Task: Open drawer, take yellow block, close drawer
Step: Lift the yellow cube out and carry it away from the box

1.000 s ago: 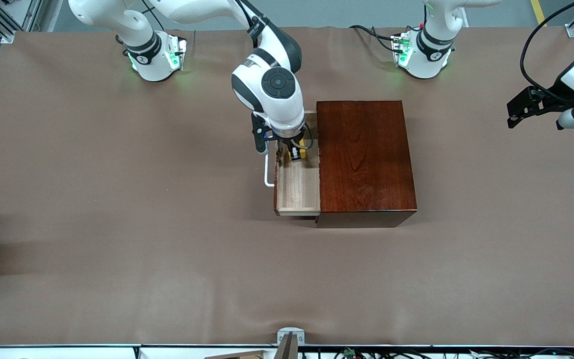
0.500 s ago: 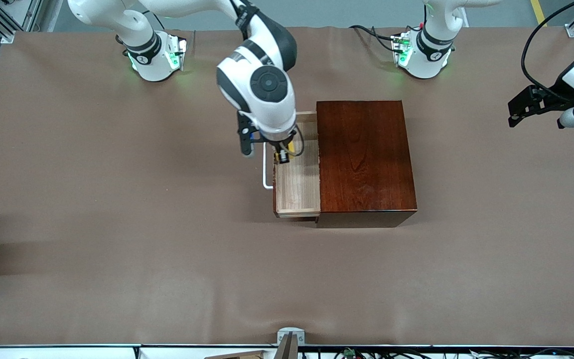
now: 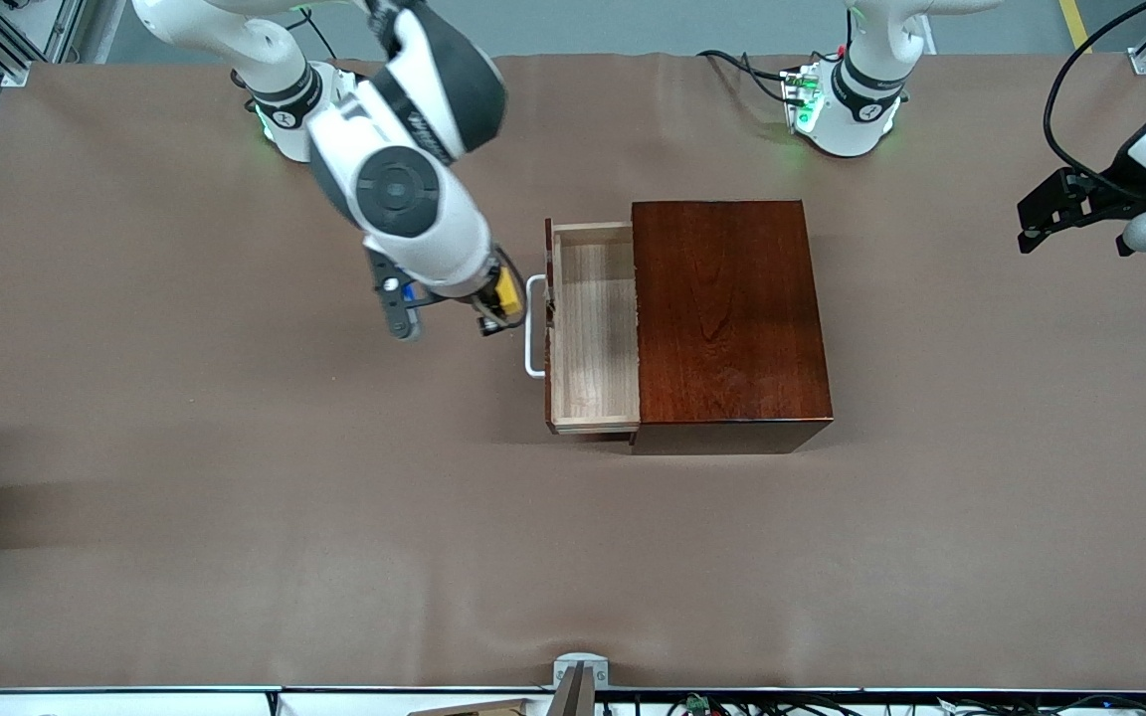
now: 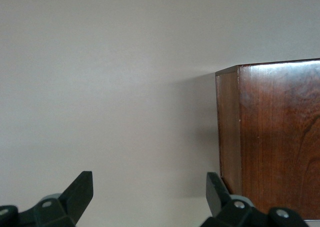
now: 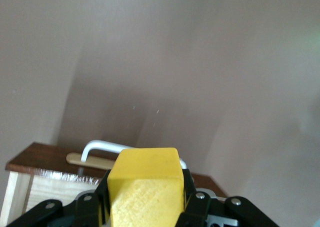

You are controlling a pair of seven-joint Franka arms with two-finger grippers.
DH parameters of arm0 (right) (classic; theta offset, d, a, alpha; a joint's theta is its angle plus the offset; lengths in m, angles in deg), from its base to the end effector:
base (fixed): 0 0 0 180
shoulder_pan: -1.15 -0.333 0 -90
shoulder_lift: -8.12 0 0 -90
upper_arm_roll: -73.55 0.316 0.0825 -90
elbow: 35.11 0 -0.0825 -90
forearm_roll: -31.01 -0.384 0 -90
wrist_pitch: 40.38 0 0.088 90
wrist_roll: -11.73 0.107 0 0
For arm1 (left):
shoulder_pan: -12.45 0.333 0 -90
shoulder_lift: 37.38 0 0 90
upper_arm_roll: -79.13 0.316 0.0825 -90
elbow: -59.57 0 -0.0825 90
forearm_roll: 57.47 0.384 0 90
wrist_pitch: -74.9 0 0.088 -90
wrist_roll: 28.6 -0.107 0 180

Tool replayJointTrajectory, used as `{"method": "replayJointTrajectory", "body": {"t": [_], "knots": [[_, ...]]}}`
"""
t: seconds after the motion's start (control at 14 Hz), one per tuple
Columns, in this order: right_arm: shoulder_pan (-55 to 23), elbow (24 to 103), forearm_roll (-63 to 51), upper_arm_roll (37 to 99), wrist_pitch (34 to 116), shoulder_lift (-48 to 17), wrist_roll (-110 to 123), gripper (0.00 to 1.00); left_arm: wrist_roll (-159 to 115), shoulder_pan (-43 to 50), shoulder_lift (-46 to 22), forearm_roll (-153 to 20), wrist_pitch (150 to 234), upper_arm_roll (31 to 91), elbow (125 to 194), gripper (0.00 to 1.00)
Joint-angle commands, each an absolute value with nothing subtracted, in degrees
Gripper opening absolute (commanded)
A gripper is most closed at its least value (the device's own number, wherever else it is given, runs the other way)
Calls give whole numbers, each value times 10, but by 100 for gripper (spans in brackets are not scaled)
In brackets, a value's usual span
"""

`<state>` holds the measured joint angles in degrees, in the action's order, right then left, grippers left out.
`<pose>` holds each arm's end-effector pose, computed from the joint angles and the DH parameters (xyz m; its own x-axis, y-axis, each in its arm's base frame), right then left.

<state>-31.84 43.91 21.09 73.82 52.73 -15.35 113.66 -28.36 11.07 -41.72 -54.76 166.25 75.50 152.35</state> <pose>0.5459 0.3784 0.4691 0.3260 -0.9360 -0.1325 -0.9172 -0.3471 0.1954 0.5316 -0.0430 0.6449 0.9952 -0.0842 0.0508 -0.0816 -0.9953 -0.0518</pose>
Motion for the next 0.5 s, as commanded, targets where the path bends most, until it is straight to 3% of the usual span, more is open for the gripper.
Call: {"method": "replayJointTrajectory", "body": {"t": [0.0,0.43], "knots": [[-277,458,202,746,484,-123,1044,0,-293,114,-419,-552,1667,751,1519,100],[-168,518,206,746,480,-88,824,0,-289,110,-409,-548,1679,740,1520,100]]}}
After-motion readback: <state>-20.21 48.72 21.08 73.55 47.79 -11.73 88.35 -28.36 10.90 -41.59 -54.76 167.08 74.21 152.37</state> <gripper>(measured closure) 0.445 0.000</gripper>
